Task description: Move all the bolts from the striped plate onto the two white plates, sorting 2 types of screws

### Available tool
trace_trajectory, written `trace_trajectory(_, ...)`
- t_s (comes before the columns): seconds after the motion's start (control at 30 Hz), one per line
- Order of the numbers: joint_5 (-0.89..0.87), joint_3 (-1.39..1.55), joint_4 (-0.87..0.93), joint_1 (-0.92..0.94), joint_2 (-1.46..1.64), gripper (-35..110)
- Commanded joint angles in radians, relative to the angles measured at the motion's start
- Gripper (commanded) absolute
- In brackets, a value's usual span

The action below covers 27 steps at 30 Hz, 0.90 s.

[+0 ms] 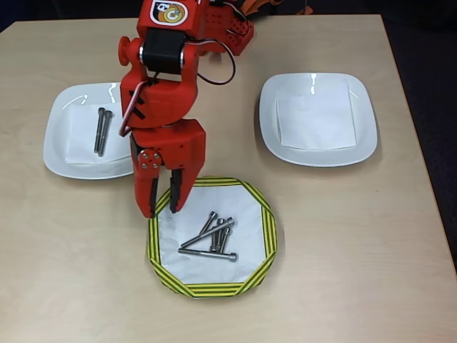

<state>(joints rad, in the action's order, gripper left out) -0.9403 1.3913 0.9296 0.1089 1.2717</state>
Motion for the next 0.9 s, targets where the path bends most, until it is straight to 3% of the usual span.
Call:
trace_trajectory(0.0,0.169,-0.051,-0.006,-0.057,0.000,11)
trace_trajectory(0.2,0.407,0.008,-0.049,-0.107,0.011,12)
trace_trajectory(0.67,0.420,0.075,-0.069,-0.181,-0.023,16)
trace_trajectory(0.87,0.443,0.038,0.018,-0.199,-0.043,18)
